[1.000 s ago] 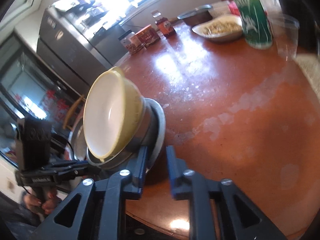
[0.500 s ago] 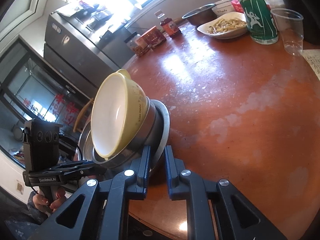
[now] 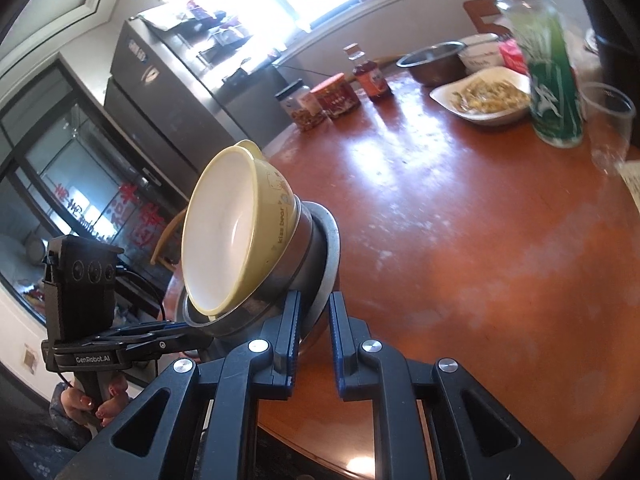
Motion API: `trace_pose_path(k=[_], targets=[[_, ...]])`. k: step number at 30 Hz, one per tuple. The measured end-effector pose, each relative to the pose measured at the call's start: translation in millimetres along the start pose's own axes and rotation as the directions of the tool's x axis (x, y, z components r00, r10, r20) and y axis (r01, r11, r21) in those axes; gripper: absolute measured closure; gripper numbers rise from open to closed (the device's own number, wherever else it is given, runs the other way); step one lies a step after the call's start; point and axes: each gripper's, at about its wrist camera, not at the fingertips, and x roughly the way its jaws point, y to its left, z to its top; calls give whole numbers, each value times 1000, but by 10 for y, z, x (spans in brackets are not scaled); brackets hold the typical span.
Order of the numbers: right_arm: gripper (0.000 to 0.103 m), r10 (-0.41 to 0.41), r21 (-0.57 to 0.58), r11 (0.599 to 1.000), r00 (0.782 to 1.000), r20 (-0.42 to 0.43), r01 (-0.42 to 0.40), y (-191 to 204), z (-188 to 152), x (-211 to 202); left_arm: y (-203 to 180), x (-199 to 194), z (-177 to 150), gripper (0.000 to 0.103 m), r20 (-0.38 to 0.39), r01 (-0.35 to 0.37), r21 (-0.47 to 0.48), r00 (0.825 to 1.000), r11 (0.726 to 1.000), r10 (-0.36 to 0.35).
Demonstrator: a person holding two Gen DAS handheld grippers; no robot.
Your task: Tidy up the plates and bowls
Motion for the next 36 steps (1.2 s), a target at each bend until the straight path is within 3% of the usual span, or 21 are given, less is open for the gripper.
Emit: trace_pose_path(k=[18,27,36], targets=[[88,80,-138,986,994,-72,-90,806,246,763,594,-767,-160,73,106,-111,-54,988,992,116],[88,77,-139,986,988,-131,-95,970,56,1114,872,-813,-311,73,81,-135,-81,987,987,142],[88,49,-146,987,989,-140,-69,998,-3,1179,972,-777,-372,73,72,-120,-81,989,990,125]])
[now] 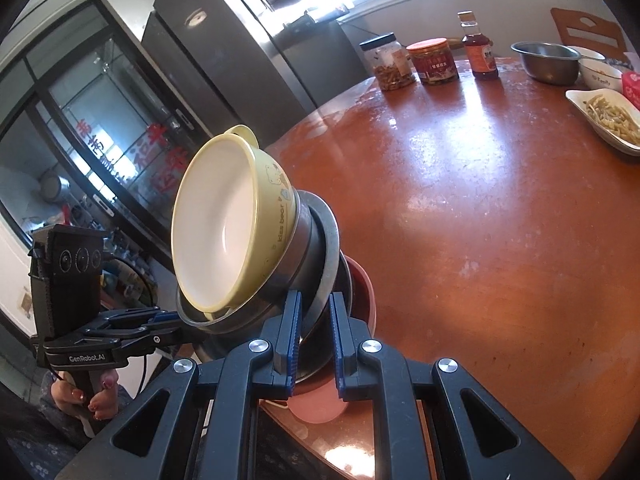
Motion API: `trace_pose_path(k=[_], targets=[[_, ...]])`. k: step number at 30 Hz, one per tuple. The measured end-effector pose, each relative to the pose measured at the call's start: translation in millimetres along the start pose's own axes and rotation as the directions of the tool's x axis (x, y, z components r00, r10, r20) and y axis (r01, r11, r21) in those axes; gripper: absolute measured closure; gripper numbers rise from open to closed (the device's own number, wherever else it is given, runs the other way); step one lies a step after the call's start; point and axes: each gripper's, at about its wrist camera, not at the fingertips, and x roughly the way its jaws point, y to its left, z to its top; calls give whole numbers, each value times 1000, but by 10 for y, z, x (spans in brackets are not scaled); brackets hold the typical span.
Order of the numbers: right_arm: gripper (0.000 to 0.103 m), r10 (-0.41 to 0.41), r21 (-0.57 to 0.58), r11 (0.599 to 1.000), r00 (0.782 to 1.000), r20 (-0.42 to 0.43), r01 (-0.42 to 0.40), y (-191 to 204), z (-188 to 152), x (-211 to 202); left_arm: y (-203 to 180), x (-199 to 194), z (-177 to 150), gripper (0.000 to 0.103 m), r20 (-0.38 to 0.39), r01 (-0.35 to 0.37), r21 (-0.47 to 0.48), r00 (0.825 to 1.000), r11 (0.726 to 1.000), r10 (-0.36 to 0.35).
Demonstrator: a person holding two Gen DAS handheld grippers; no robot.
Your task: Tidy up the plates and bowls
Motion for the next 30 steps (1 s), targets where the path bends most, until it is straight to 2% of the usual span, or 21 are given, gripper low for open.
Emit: trace_pose_path(k=[30], targets=[[88,-24,21,999,1000,-3,24,-51,-124,-1,-15,112,-59,72,-31,-19,26,999,999,20]])
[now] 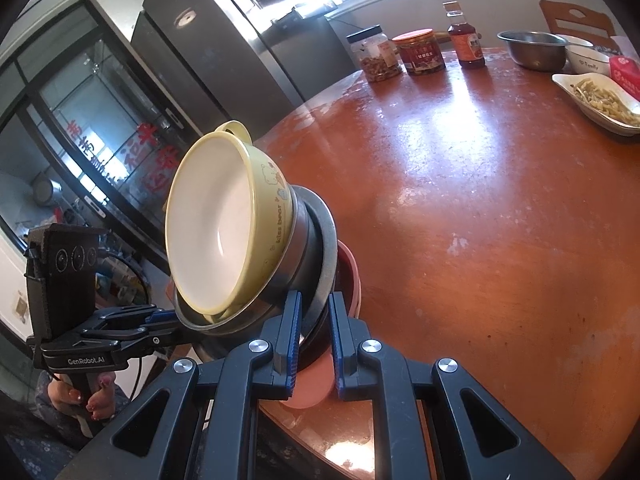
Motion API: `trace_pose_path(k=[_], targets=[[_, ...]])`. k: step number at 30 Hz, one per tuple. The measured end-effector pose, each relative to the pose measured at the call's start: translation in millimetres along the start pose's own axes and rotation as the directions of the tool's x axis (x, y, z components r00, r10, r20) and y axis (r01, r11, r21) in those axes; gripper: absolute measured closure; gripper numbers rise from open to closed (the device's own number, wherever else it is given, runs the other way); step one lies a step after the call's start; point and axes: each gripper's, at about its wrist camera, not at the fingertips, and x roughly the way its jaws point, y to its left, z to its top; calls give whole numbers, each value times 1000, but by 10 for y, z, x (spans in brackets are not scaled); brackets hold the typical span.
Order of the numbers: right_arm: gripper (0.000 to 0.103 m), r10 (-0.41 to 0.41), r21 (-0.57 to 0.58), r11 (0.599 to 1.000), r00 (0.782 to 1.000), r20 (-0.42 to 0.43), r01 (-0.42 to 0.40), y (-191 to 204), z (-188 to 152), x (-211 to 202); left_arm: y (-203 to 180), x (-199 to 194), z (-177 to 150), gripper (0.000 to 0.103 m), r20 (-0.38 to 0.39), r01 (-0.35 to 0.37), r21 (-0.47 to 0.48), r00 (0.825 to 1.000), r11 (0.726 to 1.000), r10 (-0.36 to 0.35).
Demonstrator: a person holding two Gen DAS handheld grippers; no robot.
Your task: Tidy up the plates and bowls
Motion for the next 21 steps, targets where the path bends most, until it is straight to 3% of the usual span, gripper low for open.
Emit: trace_pose_path(k=[21], targets=[[87,-24,-16,1000,1000,9,25,24,-28,-17,19,1,6,73,2,6,-14,1000,1000,-6]])
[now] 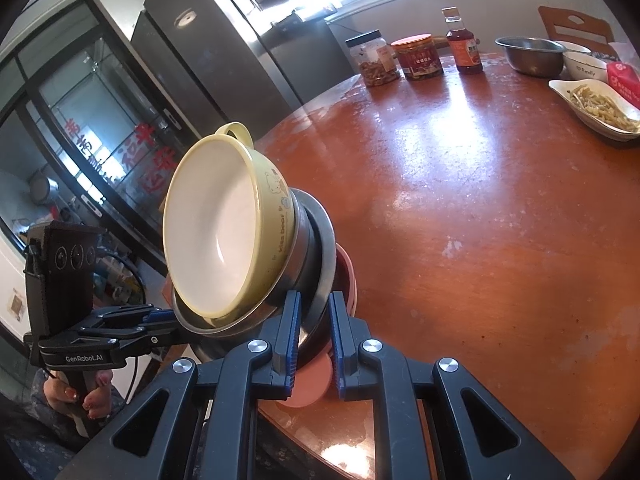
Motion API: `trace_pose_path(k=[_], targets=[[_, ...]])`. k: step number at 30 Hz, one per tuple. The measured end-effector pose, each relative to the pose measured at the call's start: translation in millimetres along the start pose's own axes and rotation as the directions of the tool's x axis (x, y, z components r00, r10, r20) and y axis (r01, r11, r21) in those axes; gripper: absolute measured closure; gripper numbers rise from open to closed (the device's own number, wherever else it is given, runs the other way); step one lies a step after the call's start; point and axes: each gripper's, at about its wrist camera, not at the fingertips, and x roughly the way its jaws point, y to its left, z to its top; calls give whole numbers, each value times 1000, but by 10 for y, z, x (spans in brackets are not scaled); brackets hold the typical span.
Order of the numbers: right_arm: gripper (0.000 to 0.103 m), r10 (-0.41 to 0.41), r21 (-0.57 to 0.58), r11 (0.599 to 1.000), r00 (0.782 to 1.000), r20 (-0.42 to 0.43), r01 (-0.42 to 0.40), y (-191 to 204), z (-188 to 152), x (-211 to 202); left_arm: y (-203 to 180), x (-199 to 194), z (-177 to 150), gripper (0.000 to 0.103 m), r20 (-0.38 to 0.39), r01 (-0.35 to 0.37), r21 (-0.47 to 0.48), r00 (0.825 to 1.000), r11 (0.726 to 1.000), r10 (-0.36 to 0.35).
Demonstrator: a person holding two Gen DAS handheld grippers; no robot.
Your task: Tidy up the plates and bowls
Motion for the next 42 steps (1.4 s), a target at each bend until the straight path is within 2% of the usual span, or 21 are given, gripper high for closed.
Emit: trace_pose_path(k=[22,29,42], targets=[[79,-63,-17,998,998,-5,63,12,1,-12,3,4,7,73,-2,-4,9,1000,1000,4],[69,-77,-8,997,997,3,77,-10,-4,-55,-1,12,4,72,-5,-13,10,1000,1000,13],[68,-79,-25,997,997,1,79,28,-6,-83,-25,-25,-8,70,-8,-42,15,999,999,42]])
